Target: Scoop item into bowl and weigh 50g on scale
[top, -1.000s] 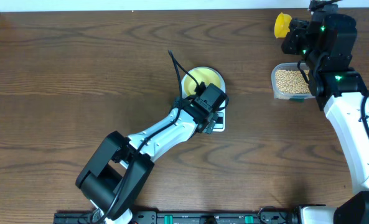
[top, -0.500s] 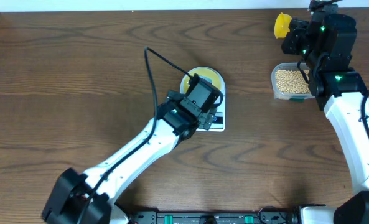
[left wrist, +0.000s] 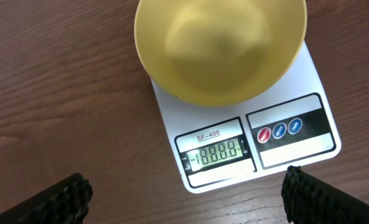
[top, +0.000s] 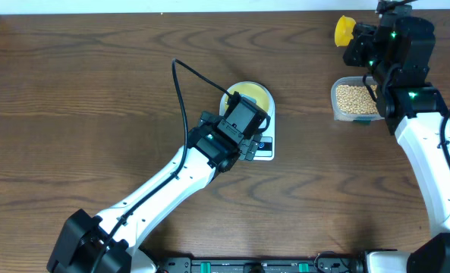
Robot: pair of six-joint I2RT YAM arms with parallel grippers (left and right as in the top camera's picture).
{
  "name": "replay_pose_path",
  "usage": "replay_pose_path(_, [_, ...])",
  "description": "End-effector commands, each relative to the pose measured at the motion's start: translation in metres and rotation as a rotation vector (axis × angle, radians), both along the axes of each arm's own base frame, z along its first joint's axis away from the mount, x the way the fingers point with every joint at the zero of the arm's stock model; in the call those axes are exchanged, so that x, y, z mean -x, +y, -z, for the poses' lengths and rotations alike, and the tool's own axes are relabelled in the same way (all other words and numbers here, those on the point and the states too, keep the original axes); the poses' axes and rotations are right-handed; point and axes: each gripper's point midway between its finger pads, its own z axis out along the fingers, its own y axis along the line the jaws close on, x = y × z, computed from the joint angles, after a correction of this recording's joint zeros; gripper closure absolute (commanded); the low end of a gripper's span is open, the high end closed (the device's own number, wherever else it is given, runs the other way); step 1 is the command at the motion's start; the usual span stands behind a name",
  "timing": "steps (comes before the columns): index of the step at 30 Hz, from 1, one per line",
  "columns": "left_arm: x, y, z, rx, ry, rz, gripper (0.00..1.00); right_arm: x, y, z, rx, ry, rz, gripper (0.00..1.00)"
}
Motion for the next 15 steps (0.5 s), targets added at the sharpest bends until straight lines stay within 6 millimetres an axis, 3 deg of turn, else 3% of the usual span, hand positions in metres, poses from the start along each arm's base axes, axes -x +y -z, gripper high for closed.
replay_pose_path(1, [0.0011, 0.0023, -0.0014, -0.013, -0.007, 0.002, 0.0, -0.0019, 0.0012, -0.004, 0.01, -0.011, -0.011, 0.99])
replay_pose_path(15, [0.0011, 0.0023, -0.0014, -0.013, -0.007, 0.002, 0.0, -0.0024, -0.001, -0.0044, 0.038, -0.016, -0.011, 0.99])
